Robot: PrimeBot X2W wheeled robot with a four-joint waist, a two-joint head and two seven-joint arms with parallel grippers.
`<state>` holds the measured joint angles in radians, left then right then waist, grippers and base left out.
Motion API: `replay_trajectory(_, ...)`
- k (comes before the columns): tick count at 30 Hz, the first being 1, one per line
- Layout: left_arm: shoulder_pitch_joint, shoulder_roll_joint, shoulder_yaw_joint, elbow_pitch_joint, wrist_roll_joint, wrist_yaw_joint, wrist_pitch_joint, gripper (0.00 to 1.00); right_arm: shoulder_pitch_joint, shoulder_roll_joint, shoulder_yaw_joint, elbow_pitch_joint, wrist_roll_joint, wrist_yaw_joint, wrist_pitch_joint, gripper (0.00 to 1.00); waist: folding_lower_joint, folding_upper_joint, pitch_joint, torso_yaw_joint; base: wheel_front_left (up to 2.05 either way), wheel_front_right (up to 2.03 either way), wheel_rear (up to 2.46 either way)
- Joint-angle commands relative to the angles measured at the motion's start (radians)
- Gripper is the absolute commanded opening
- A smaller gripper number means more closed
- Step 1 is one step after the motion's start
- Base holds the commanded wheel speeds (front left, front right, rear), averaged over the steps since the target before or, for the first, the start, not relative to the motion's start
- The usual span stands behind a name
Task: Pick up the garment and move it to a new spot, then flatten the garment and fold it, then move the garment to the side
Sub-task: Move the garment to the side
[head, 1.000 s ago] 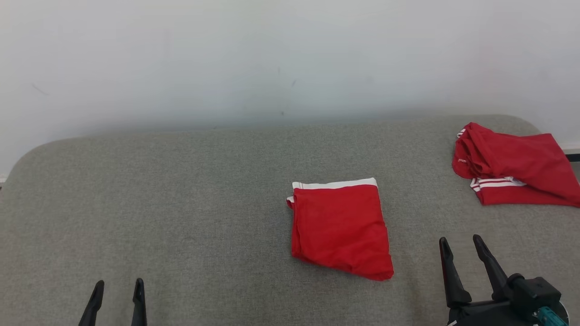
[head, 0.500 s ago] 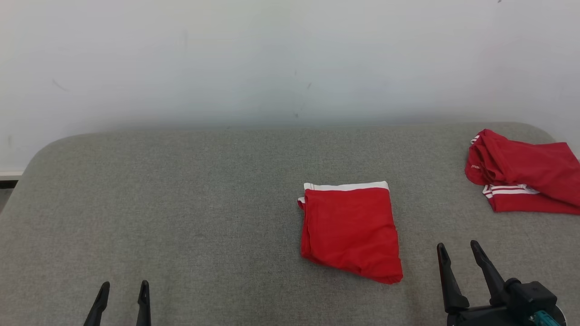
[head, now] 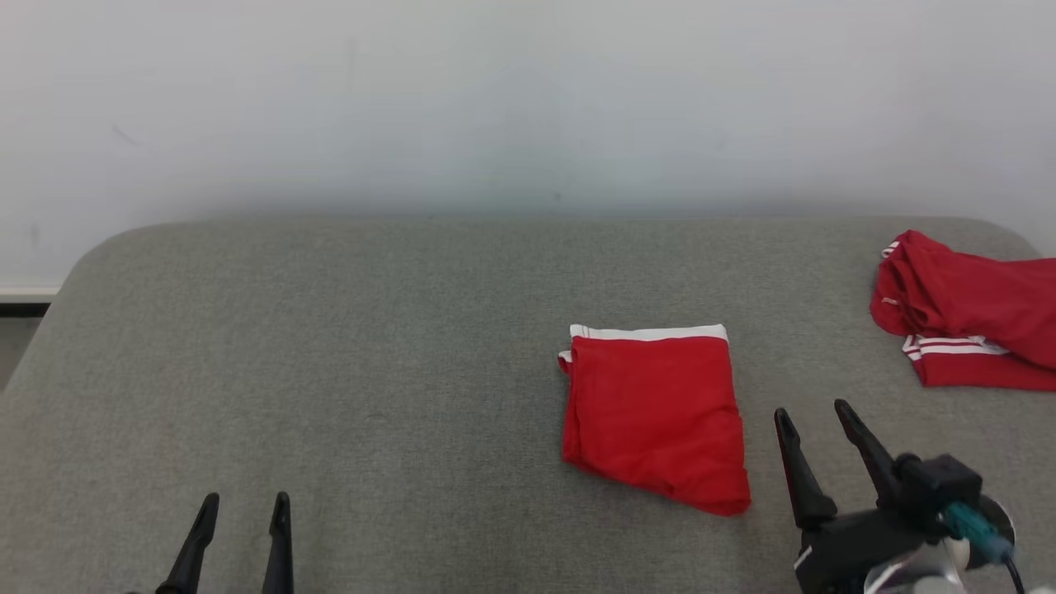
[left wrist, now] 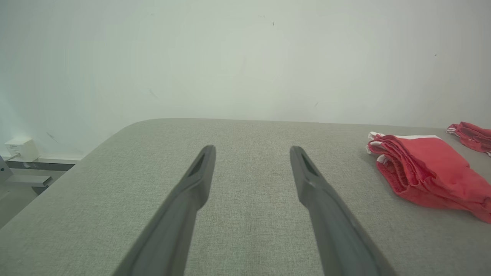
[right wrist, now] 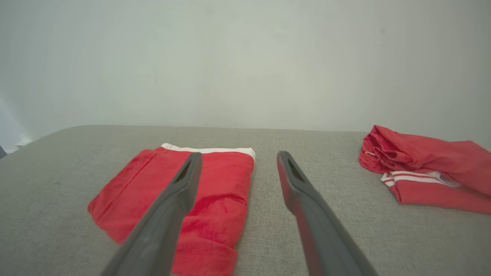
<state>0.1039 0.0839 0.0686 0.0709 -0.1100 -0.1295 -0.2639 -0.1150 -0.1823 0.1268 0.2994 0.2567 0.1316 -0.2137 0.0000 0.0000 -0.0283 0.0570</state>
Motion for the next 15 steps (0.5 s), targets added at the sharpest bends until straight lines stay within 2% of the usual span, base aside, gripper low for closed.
replay_trajectory(1,-0.017,-0.001,-0.006,0.003,-0.002,0.001,0.000,1.00,-0.033,-0.013,0.008,0.027,0.003,-0.002,0.017,1.00,0.0000,0.0000,0.017,0.023,0.00,0.00,0.00)
replay_trajectory(5,-0.049,0.000,-0.024,0.010,-0.011,0.001,0.000,1.00,-0.126,-0.025,0.027,0.114,0.011,-0.002,0.044,1.00,0.0000,0.0000,0.055,0.062,0.00,0.00,0.00)
replay_trajectory(15,-0.124,-0.006,-0.063,0.031,-0.030,0.000,0.000,1.00,-0.326,-0.046,0.047,0.433,0.027,-0.002,0.058,1.00,0.0000,0.0000,0.154,0.149,0.00,0.00,0.00)
